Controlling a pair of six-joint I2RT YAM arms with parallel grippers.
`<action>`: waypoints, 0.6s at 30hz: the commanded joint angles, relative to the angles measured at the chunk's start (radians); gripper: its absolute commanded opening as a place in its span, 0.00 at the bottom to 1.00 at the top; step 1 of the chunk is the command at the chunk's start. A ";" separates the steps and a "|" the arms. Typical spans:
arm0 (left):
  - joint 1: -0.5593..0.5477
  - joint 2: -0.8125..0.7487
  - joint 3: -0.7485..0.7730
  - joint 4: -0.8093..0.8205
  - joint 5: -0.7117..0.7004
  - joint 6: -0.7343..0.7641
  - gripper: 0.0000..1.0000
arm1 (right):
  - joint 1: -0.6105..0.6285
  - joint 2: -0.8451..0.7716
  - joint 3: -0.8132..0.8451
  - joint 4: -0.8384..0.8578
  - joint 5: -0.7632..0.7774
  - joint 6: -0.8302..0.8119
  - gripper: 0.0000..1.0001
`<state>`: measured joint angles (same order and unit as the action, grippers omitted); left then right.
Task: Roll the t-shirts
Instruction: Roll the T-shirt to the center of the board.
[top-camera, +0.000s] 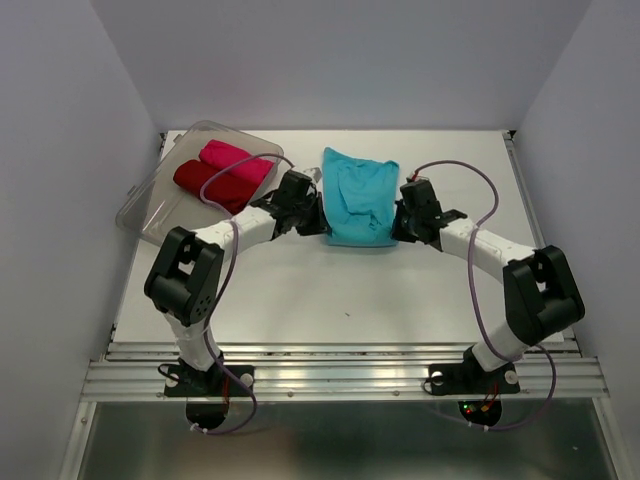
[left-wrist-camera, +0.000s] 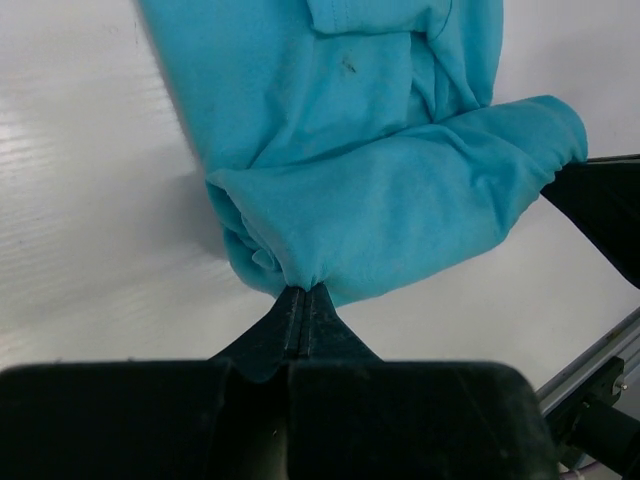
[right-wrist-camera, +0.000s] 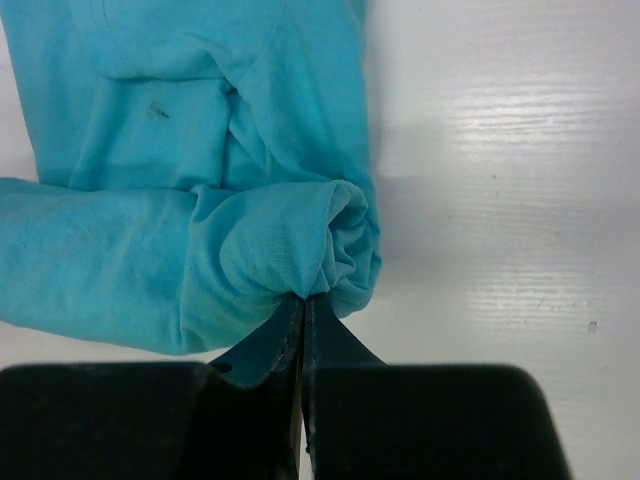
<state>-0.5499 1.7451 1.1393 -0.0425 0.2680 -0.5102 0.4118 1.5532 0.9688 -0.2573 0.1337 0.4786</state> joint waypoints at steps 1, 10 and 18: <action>0.022 0.030 0.091 -0.034 0.042 0.036 0.00 | -0.007 0.045 0.076 0.046 0.029 -0.020 0.01; 0.076 0.172 0.289 -0.125 0.045 0.058 0.00 | -0.051 0.172 0.202 0.046 0.015 -0.035 0.01; 0.107 0.292 0.447 -0.178 -0.003 0.102 0.00 | -0.094 0.272 0.274 0.046 -0.008 -0.049 0.01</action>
<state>-0.4561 2.0064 1.4910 -0.1860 0.3008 -0.4591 0.3424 1.8019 1.1893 -0.2462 0.1291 0.4492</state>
